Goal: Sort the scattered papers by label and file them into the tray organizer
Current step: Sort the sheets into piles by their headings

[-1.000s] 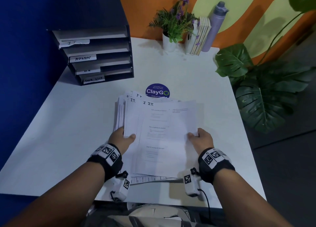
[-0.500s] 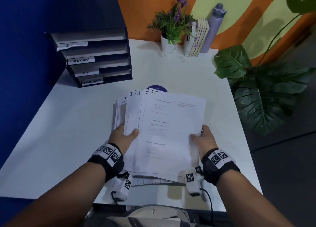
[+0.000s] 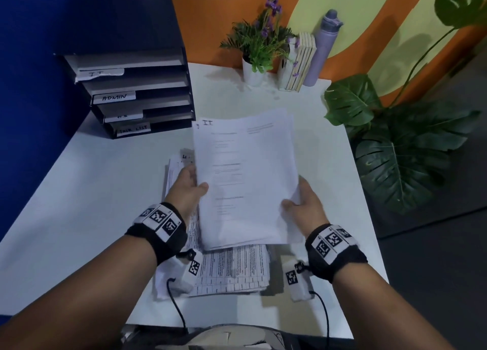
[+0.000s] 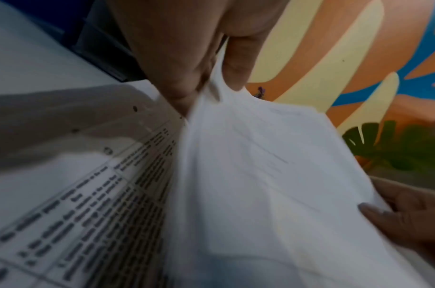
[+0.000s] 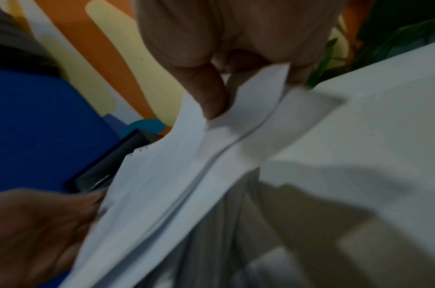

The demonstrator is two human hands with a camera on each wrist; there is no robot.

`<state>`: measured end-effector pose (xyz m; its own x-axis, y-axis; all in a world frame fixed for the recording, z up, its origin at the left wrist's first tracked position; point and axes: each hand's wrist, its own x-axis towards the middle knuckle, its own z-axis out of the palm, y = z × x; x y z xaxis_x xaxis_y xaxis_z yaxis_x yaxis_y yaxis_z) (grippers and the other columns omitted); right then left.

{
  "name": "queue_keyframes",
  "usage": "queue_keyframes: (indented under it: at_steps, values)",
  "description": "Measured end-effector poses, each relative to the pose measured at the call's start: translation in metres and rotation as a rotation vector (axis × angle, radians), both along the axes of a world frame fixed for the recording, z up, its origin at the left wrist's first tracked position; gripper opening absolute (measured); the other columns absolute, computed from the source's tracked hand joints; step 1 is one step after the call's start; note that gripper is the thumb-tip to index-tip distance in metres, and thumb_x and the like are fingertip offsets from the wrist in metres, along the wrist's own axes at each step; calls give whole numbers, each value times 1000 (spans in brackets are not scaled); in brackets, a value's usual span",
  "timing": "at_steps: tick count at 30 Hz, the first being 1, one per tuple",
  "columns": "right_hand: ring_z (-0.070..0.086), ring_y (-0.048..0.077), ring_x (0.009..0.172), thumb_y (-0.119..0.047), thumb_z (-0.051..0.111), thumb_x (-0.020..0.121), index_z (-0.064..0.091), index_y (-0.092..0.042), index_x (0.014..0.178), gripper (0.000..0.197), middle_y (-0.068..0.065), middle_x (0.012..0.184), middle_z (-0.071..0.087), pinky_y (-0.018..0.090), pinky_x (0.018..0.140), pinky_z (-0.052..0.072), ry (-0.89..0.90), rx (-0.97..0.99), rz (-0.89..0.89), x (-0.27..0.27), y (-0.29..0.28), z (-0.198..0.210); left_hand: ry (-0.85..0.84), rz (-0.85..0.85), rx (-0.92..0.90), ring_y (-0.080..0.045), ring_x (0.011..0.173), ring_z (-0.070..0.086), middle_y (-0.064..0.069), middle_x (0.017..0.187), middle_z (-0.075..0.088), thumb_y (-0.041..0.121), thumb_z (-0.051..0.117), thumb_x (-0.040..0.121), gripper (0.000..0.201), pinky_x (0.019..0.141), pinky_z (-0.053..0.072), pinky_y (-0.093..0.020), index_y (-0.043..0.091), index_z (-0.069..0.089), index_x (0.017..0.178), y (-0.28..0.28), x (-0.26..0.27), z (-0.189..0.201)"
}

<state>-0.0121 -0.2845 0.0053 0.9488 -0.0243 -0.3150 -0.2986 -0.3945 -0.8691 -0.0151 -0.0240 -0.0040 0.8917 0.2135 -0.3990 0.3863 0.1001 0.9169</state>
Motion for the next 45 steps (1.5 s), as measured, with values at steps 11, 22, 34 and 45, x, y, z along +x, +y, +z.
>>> queue_keyframes:
  at_steps: [11, 22, 34, 45]
  values:
    - [53, 37, 118, -1, 46, 84, 37, -20, 142, 61, 15, 129, 54, 42, 98, 44, -16, -472, -382, 92, -126, -16, 267, -229, 943, -20, 148, -4, 4, 161, -2, 12, 63, 85, 76, 119, 9, -52, 39, 29, 147, 7, -20, -30]
    - [24, 28, 130, -16, 45, 90, 31, -38, 137, 53, -6, 148, 20, 47, 92, 38, 226, -954, 329, 77, -64, -69, 395, -190, 757, -27, 146, 12, -1, 160, 0, 0, 59, 76, 95, 114, 28, -44, 39, 14, 151, 26, -33, -46]
    - [57, 26, 113, -59, 52, 88, -8, -26, 153, 94, 8, 154, 25, 30, 65, 57, 494, -296, 535, 2, 42, -9, 212, -223, 657, -28, 133, 39, -13, 147, 37, 5, 60, 90, 75, 108, 34, -39, 24, 21, 151, 60, -50, -47]
    - [53, 30, 110, -21, 53, 94, 21, -15, 149, 64, 10, 143, 27, 25, 84, 41, 113, -472, 391, -26, 125, -38, 111, -86, 832, -30, 125, 46, -13, 137, 44, 18, 72, 83, 56, 107, 38, -38, 23, 51, 135, 130, -66, -61]
